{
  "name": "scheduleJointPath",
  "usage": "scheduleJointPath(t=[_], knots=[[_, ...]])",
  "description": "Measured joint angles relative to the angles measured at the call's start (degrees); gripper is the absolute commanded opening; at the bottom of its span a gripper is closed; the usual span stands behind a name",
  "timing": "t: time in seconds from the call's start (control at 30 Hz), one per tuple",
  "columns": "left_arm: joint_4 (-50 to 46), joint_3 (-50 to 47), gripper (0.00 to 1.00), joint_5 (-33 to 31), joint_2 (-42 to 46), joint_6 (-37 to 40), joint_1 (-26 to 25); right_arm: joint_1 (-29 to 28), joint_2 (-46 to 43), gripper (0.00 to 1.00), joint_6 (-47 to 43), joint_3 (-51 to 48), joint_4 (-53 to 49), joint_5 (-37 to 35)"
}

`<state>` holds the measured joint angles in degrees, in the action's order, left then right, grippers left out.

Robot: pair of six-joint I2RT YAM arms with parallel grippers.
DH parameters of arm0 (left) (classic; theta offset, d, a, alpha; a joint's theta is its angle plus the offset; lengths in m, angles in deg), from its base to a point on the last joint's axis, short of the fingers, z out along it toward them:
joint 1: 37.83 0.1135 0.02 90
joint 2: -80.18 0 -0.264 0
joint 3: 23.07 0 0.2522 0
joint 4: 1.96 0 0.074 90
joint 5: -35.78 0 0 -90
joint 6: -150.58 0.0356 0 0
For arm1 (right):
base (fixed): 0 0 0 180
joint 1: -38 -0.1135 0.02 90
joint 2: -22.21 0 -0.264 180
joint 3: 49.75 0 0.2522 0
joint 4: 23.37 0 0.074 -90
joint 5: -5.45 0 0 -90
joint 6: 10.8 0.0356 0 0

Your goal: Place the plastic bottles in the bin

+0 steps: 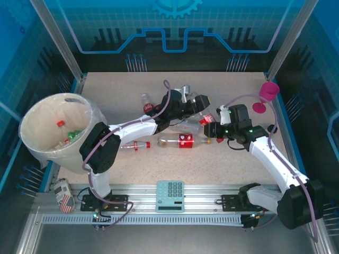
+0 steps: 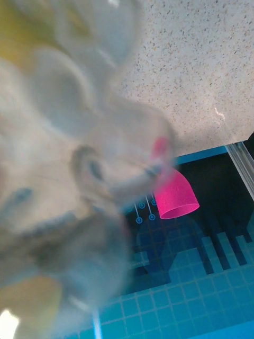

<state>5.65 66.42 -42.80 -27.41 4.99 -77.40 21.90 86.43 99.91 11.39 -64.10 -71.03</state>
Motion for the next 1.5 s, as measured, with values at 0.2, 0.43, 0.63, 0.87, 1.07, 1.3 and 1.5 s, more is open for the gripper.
scheduleJointPath(t=[0.2, 0.43, 0.63, 0.87, 1.07, 1.3, 1.5], knots=[[-0.2, 0.0, 0.71, -0.8, -0.2, -0.3, 0.1, 0.0, 0.1, 0.55, 0.5, -0.3, 0.6, 0.3], [-1.4, 0.0, 0.6, -1.7, -0.2, 0.0, 0.2, -0.2, 0.8, 0.67, 1.0, -0.4, 1.8, 0.9], [-1.8, 0.0, 0.6, -1.7, -0.2, 0.1, 0.3, -0.7, 1.1, 0.94, -0.1, -0.1, 0.8, 1.5], [-7.8, 3.8, 0.6, -1.7, -0.2, 3.8, 1.6, 2.8, -0.9, 1.0, -2.3, 5.2, -3.5, 1.3], [-18.6, 13.3, 0.57, -1.5, 0.4, 12.0, 4.3, 7.8, -6.2, 1.0, 0.2, 4.7, -2.5, 0.0], [-31.3, 22.6, 0.51, -0.9, 7.4, 20.4, 8.9, 13.9, -5.6, 1.0, 4.2, -0.2, 0.1, 1.4], [-40.0, 23.2, 0.51, -0.2, 20.7, 23.9, 21.2, 13.9, -2.4, 1.0, 5.4, -1.4, 2.6, 3.8]])
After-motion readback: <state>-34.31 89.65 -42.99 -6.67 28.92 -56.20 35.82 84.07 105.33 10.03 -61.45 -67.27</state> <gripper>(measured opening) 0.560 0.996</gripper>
